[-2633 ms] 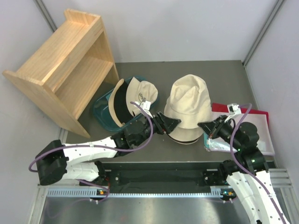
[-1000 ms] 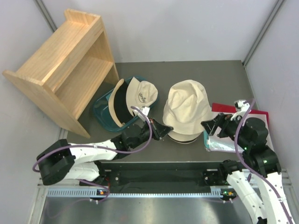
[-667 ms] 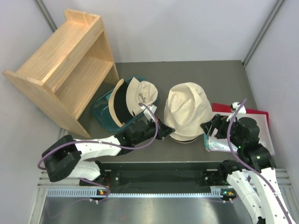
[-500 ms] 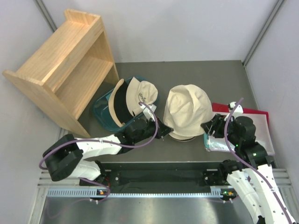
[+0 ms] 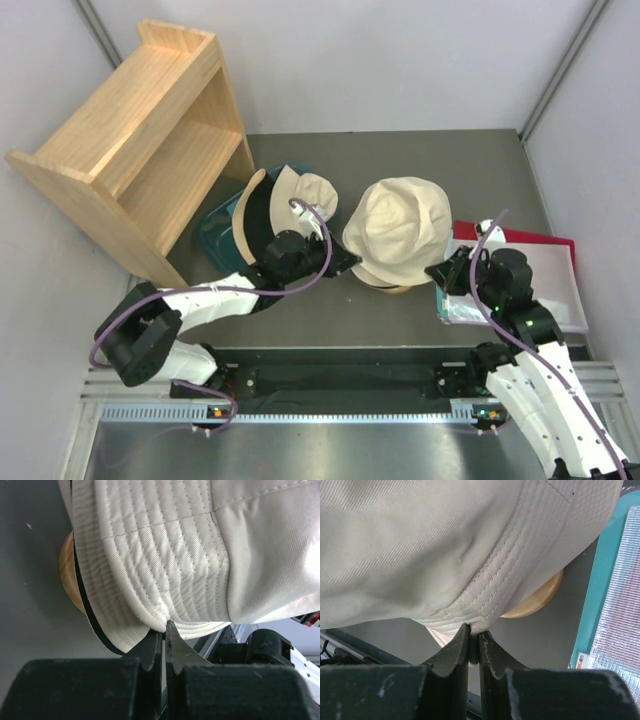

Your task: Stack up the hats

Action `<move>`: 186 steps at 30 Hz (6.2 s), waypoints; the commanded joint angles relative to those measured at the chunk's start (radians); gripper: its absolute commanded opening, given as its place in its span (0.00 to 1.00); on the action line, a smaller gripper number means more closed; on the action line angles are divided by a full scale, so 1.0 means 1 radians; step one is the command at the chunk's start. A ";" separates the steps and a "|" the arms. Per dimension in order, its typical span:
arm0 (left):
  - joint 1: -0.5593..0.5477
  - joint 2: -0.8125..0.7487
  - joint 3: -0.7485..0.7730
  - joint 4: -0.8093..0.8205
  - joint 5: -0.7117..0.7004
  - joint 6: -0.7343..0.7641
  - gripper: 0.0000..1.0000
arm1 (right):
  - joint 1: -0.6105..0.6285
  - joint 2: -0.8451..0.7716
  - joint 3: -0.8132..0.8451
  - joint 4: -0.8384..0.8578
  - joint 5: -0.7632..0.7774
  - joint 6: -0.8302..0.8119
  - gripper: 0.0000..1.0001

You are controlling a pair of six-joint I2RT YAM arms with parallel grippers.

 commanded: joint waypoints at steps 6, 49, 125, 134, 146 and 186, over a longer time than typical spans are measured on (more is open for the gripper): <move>0.093 0.061 0.109 -0.142 -0.062 0.122 0.00 | 0.008 0.065 -0.012 -0.021 0.076 -0.017 0.29; 0.222 0.118 0.292 -0.273 0.131 0.217 0.00 | -0.398 0.303 0.082 0.399 -0.550 -0.012 0.36; 0.173 0.499 0.761 -0.382 -0.018 0.392 0.00 | -0.346 0.591 0.273 0.384 -0.360 -0.115 0.63; 0.174 0.492 0.758 -0.386 -0.019 0.402 0.00 | -0.344 0.600 0.258 0.404 -0.374 -0.115 0.47; 0.173 0.481 0.701 -0.354 -0.022 0.383 0.00 | -0.346 0.594 0.253 0.355 -0.118 -0.152 0.00; 0.340 -0.045 0.447 -0.661 -0.352 0.455 0.99 | -0.435 0.422 0.364 0.073 0.215 -0.180 1.00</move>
